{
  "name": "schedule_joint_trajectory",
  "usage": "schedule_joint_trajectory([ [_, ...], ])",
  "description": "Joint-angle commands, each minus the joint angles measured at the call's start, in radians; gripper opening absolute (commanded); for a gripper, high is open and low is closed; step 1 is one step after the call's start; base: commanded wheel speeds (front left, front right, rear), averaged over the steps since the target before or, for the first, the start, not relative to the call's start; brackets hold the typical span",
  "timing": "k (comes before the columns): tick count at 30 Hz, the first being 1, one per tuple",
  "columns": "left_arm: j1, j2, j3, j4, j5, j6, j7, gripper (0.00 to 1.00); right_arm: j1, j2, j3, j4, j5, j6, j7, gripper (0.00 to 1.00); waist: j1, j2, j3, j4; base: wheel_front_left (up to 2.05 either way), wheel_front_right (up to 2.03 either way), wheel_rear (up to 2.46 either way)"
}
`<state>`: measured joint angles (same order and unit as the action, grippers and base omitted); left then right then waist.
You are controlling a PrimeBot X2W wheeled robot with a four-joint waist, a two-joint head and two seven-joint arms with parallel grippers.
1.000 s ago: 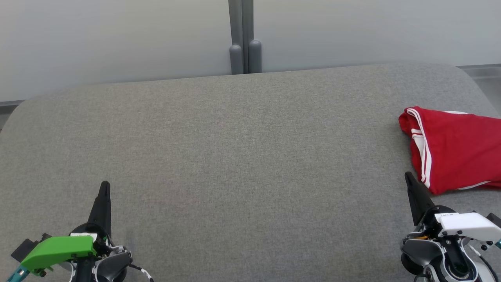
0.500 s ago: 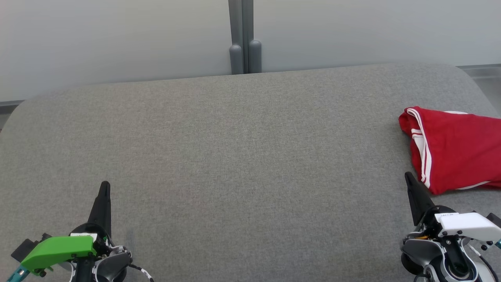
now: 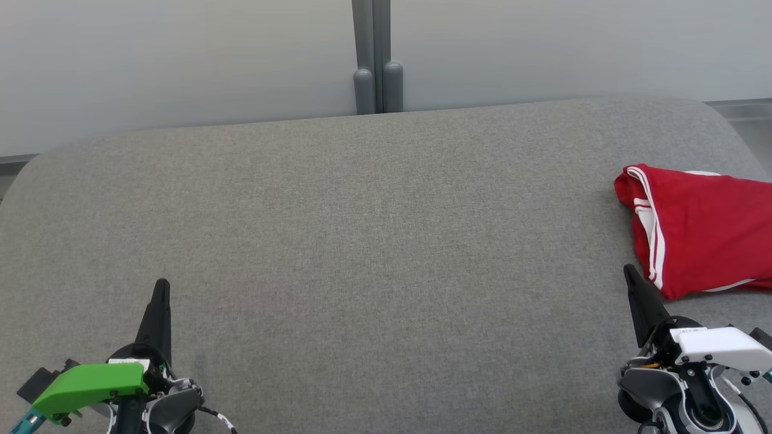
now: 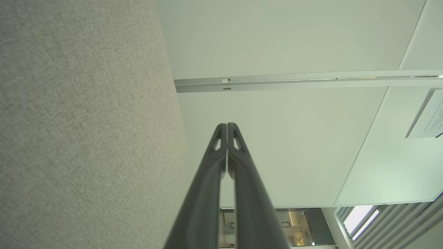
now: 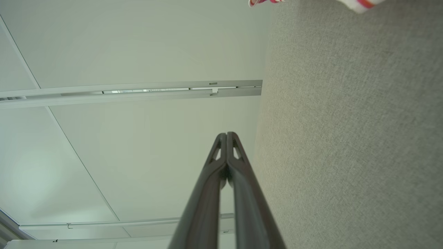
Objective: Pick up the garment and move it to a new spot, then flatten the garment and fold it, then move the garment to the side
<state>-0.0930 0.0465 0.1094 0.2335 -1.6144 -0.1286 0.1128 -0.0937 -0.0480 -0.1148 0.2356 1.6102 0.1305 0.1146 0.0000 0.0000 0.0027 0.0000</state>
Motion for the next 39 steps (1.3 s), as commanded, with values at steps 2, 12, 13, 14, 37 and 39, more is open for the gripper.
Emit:
schedule_joint_trajectory([
  [2, -0.009, 0.007, 0.003, -0.002, 0.0, -0.004, 0.001, 0.0, -0.009, -0.004, 0.001, -0.004, 0.007, 0.0, 0.006, 0.0, 0.0, 0.0, 0.0, 0.0, 0.0, 0.0, 0.0],
  [12, -0.009, 0.007, 0.003, -0.002, 0.0, -0.004, 0.001, 0.0, -0.009, -0.004, 0.001, -0.004, 0.007, 0.0, 0.006, 0.0, 0.0, 0.0, 0.0, 0.0, 0.0, 0.0, 0.0],
  [13, -0.009, 0.007, 0.003, -0.002, 0.0, -0.004, 0.001, 0.0, -0.009, -0.004, 0.001, -0.004, 0.007, 0.0, 0.006, 0.0, 0.0, 0.0, 0.0, 0.0, 0.0, 0.0, 0.0],
  [14, -0.009, 0.007, 0.003, -0.002, 0.0, -0.004, 0.001, 0.0, -0.009, -0.004, 0.001, -0.004, 0.007, 0.0, 0.006, 0.0, 0.0, 0.0, 0.0, 0.0, 0.0, 0.0, 0.0],
  [37, -0.009, 0.007, 0.003, -0.002, 0.0, -0.004, 0.001, 0.0, -0.009, -0.004, 0.001, -0.004, 0.007, 0.0, 0.006, 0.0, 0.0, 0.0, 0.0, 0.0, 0.0, 0.0, 0.0],
  [39, -0.009, 0.007, 0.003, -0.002, 0.0, -0.004, 0.001, 0.0, -0.009, -0.004, 0.001, -0.004, 0.007, 0.0, 0.006, 0.0, 0.0, 0.0, 0.0, 0.0, 0.0, 0.0, 0.0],
])
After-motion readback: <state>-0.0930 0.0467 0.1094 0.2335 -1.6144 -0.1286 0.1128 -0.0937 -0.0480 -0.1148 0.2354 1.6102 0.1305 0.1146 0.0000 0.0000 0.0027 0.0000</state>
